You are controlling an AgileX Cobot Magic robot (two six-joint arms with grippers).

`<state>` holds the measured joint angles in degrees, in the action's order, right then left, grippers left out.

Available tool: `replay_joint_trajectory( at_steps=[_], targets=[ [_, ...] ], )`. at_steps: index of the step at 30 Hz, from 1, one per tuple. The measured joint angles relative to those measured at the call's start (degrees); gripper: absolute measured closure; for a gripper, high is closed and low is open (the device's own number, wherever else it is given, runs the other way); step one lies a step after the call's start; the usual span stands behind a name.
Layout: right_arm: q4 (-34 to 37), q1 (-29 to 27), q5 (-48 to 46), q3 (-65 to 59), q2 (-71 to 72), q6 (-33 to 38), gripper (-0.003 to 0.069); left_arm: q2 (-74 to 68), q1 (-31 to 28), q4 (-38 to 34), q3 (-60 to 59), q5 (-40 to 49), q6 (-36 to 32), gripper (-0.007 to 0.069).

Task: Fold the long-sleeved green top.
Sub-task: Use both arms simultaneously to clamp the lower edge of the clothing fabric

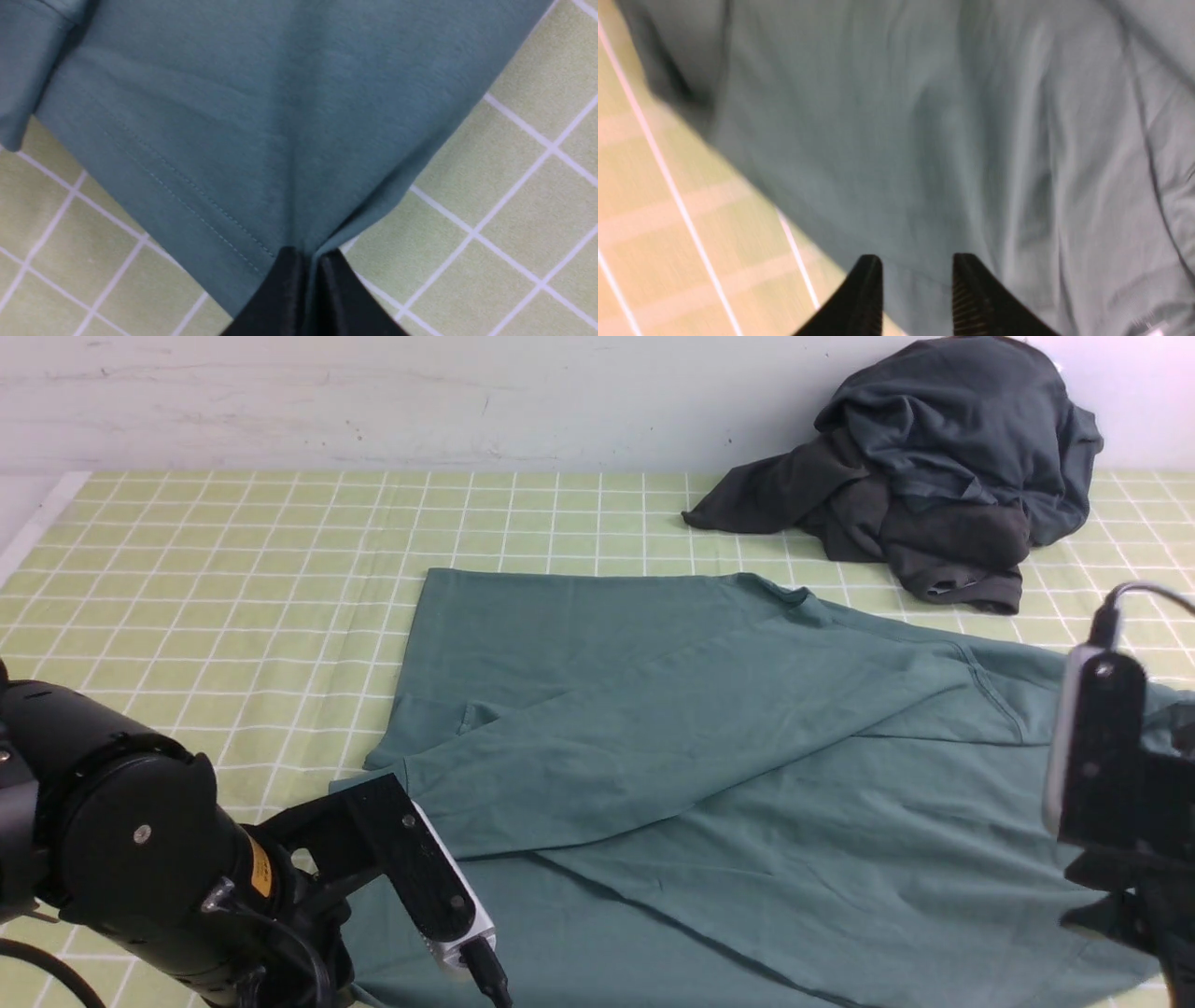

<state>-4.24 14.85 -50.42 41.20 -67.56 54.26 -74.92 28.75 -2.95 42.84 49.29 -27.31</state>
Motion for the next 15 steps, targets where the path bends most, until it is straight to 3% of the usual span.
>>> replay_joint_trajectory(
  at_steps=[6,15],
  targets=[
    [-11.09,0.00,-0.80,0.11,-8.88,0.00,0.0370,0.00,0.00,-1.13,0.00,0.22,0.02,0.0615],
    [-15.70,0.00,1.25,0.29,-22.22,0.12,0.0372,0.00,0.00,-3.58,0.00,0.29,0.02,0.0615]
  ],
)
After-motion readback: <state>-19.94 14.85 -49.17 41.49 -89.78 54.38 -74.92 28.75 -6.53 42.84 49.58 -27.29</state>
